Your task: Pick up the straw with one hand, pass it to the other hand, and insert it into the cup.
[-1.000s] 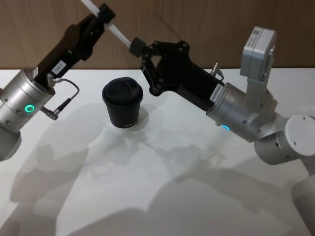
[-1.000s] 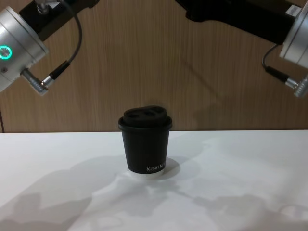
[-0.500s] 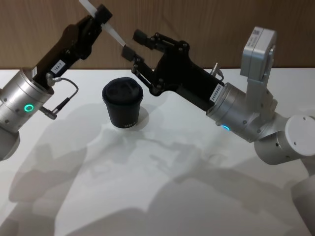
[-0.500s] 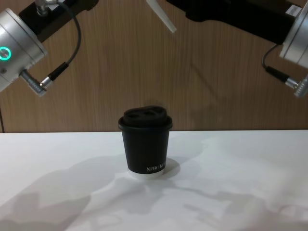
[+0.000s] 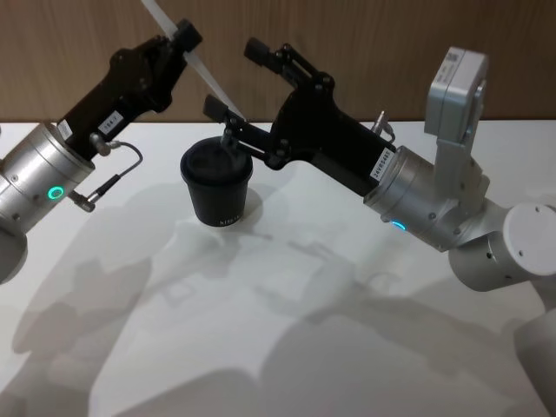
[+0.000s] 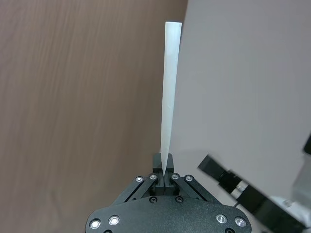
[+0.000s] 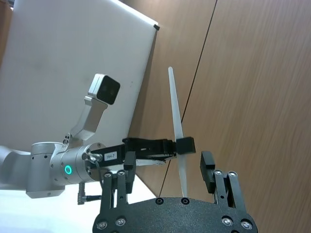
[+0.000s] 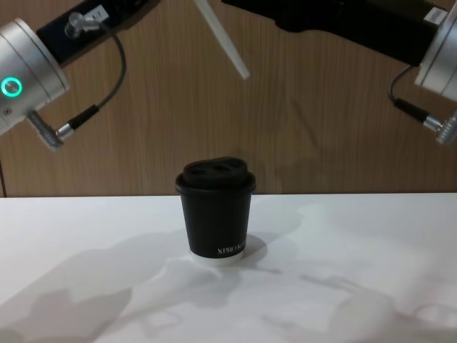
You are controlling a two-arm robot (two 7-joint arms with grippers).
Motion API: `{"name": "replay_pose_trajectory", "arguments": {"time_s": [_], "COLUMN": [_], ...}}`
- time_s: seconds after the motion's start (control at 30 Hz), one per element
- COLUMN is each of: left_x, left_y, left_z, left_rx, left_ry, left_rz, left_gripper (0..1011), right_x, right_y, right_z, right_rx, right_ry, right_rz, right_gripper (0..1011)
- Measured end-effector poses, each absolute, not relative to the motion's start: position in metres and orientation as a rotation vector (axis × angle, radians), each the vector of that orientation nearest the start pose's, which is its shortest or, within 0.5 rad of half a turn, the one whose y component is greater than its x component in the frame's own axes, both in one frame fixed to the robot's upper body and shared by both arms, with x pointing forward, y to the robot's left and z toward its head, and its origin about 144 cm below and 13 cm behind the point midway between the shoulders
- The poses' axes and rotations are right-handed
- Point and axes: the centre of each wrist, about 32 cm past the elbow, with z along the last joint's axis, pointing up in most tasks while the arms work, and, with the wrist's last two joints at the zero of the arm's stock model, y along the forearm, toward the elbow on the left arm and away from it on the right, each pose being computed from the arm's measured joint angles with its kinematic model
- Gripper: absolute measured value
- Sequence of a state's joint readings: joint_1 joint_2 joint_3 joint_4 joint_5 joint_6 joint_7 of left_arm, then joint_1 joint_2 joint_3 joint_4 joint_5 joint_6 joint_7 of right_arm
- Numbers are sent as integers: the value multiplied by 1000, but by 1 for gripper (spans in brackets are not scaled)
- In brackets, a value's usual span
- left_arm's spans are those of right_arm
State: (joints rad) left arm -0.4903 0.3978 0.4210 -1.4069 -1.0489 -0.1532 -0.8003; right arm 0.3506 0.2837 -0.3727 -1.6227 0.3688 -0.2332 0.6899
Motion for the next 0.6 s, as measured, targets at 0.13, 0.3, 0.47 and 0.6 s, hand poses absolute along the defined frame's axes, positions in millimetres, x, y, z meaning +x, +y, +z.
{"name": "replay_pose_trajectory", "arguments": {"time_s": [0.13, 0.3, 0.47, 0.6], "left_x": [565, 563, 562, 560], "left_y": [243, 243, 243, 242], "left_z": [1251, 1252, 1251, 1252], "left_rx": [-556, -486, -428, -379], "left_ry": [-15, -49, -75, -100], "left_rz": [486, 556, 616, 664], "left_gripper": [2, 1, 2, 2], "right_x": [522, 522, 522, 522], "right_y": [-192, -192, -192, -192], "right_z": [1262, 1262, 1262, 1262], "right_rx": [282, 282, 282, 282], "right_ry": [-428, -428, -428, -428], "right_rz": [-483, -483, -483, -483], "right_gripper": [913, 1001, 1001, 1001]}}
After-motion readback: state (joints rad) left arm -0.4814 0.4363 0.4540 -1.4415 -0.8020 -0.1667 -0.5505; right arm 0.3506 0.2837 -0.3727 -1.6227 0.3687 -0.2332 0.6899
